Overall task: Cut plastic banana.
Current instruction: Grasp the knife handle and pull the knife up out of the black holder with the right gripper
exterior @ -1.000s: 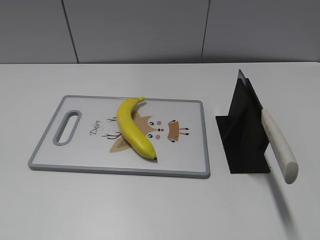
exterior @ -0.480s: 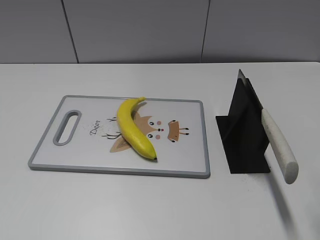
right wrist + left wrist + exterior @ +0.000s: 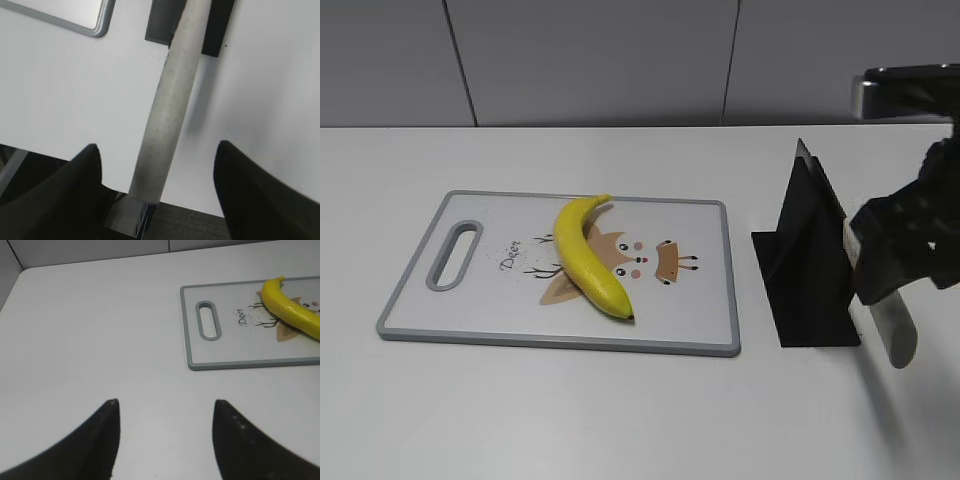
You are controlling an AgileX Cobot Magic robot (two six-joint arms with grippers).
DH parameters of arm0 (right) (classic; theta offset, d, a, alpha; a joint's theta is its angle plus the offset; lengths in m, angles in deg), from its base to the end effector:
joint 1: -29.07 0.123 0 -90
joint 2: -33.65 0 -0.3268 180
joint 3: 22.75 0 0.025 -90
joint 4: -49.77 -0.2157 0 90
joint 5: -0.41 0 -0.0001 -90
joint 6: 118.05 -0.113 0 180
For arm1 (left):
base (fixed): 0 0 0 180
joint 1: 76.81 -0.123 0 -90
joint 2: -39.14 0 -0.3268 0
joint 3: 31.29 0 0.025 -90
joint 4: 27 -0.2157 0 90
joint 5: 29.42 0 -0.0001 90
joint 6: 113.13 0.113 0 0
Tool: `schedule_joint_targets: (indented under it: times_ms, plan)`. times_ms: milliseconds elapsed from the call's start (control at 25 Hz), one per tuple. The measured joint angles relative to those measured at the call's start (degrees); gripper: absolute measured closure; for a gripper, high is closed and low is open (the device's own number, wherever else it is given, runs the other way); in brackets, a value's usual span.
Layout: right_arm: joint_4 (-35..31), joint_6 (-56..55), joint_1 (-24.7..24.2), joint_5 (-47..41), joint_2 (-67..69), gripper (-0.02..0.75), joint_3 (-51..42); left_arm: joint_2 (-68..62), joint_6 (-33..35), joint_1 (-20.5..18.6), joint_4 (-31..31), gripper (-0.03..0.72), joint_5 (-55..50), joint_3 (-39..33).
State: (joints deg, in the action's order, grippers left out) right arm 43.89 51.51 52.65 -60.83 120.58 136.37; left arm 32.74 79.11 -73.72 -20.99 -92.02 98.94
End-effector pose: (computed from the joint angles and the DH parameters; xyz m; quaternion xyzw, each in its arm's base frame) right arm 0.1948 0.0961 0.2967 -0.0936 0.9899 0.0729 0.0773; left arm -0.0613 -0.0072 0.2463 0.1175 0.8514 -0.0116 0.5111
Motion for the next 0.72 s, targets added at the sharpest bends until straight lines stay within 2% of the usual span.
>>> schedule_joint_targets:
  times_ms: [280,560,680,720]
  plan:
    - [1.15,-2.74,0.17,1.95,9.53,0.256,0.0,0.0,0.0,0.0,0.0,0.115,0.0,0.0]
    - [1.51,-4.27,0.17,4.89,13.41,0.364,0.0,0.0,0.0,0.0,0.0,0.115,0.0,0.0]
    - [1.53,-4.64,0.17,5.0,13.46,0.449,0.0,0.0,0.0,0.0,0.0,0.115,0.0,0.0]
    - [1.53,-4.88,0.17,4.89,13.46,0.512,0.0,0.0,0.0,0.0,0.0,0.115,0.0,0.0]
